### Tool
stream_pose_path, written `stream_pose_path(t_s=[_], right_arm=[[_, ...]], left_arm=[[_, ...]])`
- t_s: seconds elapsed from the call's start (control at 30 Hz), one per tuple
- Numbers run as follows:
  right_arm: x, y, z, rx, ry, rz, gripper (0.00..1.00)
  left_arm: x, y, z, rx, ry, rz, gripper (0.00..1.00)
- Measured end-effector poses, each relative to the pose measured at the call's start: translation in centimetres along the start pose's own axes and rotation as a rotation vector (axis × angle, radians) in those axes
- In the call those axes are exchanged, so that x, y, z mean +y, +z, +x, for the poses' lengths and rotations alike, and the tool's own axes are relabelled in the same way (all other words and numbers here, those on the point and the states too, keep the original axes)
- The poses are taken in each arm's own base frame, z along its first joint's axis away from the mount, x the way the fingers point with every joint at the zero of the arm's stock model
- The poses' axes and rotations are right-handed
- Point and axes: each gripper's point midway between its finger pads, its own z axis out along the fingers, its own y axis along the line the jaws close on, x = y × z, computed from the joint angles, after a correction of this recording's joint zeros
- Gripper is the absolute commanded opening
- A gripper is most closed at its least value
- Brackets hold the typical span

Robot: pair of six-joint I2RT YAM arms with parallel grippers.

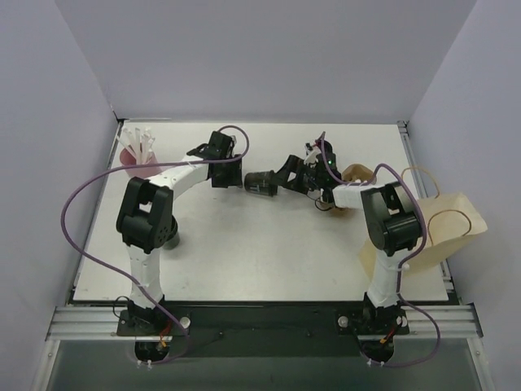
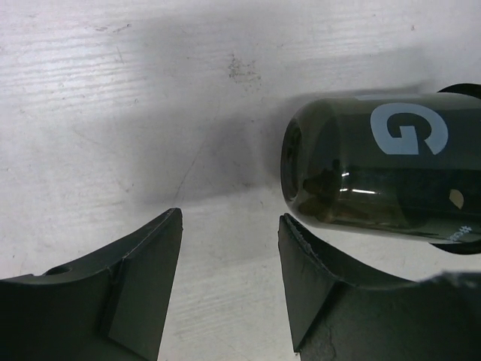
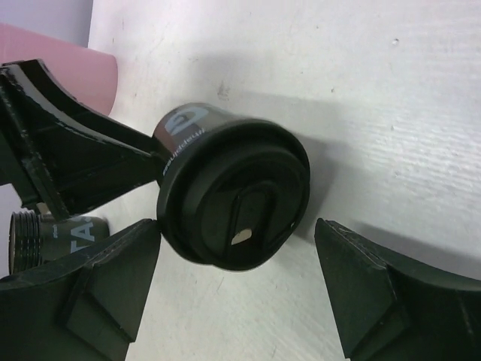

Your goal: Pack the takeout coffee

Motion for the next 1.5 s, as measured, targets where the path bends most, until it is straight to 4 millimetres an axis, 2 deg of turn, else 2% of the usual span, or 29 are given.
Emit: stream_pose_path(t_s=[0.17, 0.27, 0.67, 0.73, 0.83, 0.97, 1.07, 1.2, 1.27, 1.33, 1.5], right_arm=[[-0.6, 2.1, -0.6, 0.016, -0.019, -0.017, 0.83], [-1.0, 2.8, -0.6, 0.022, -0.025, -0.017, 0.80], [-1.4, 2.4, -0.8, 0.031, -0.102, 0.013, 0.79], [-1.2, 2.5, -1.6, 0.018, -0.124, 0.017, 0.79], [0.0, 2.9, -3.9, -0.020, -0.162, 0.000, 0.79], [2.1, 4.2, -7.7, -0.112, -0.224, -0.060, 0.79], [2.3, 5.7, -9.3, -0.161, -0.243, -0.093, 0.78], [1.0, 8.3, -9.5, -0.164, -0.215, -0.113, 0.71], [0.2, 9.4, -9.1, -0.157, -0.203, -0.119, 0.63], [-0.2, 10.1, -8.5, -0.145, -0.189, -0.134, 0.52], [1.0, 10.3, -9.3, -0.169, -0.215, -0.171, 0.35]], left_arm=[[0.4, 1.8, 0.3, 0.027, -0.007, 0.006, 0.63], [0.5, 2.5, 0.7, 0.042, -0.012, 0.014, 0.63], [0.2, 2.9, 0.3, 0.026, -0.023, 0.028, 0.61], [0.5, 2.7, 0.0, 0.015, -0.034, 0.013, 0.61], [1.5, 2.5, -0.8, -0.010, -0.065, -0.014, 0.61], [3.6, 2.1, -3.1, -0.072, -0.140, -0.034, 0.61], [5.0, 1.8, -4.9, -0.105, -0.185, -0.046, 0.61], [4.6, 2.0, -9.3, -0.185, -0.192, -0.019, 0.60], [3.9, 2.5, -10.3, -0.204, -0.186, 0.000, 0.60], [3.6, 3.4, -10.2, -0.198, -0.182, 0.014, 0.60], [3.6, 5.7, -8.0, -0.133, -0.190, 0.026, 0.60]])
